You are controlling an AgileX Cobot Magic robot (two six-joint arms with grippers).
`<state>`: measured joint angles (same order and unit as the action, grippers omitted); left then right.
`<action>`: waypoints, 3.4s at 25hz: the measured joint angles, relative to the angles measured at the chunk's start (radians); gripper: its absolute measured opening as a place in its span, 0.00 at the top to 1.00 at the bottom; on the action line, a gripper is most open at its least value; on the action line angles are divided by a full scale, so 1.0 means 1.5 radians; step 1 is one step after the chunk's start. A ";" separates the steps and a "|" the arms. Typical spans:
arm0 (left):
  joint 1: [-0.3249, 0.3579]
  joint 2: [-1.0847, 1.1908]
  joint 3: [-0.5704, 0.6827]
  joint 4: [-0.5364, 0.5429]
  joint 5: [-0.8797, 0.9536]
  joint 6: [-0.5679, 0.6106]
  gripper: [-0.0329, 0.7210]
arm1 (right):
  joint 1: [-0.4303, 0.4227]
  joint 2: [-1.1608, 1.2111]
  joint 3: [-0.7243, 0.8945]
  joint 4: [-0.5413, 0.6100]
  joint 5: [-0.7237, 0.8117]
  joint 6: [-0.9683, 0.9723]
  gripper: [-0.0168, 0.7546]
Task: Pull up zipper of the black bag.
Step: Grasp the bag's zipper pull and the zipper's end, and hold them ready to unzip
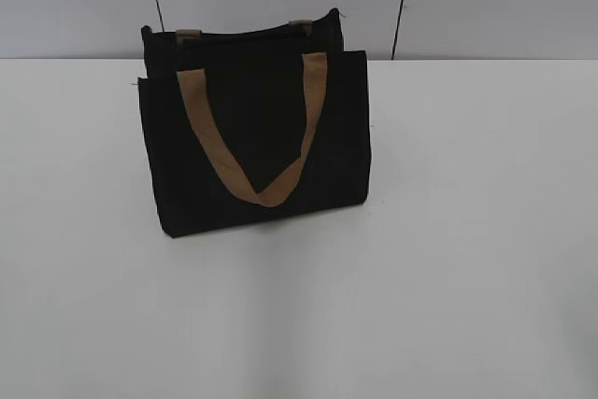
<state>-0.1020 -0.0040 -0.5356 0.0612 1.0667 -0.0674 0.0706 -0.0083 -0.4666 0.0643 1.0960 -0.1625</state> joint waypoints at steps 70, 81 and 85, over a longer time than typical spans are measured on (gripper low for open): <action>-0.010 1.252 -0.080 0.403 -1.302 -0.087 0.45 | 0.000 0.000 0.000 -0.001 0.000 0.000 0.37; -0.031 1.305 -0.100 0.425 -1.329 -0.100 0.52 | 0.000 0.000 0.000 -0.001 0.000 0.000 0.37; -0.036 1.311 -0.101 0.406 -1.353 -0.100 0.57 | 0.000 0.000 0.000 -0.001 0.000 0.000 0.37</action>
<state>-0.1561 1.9619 -0.6872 0.6697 -0.9626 -0.2178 0.0706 -0.0083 -0.4666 0.0632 1.0960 -0.1625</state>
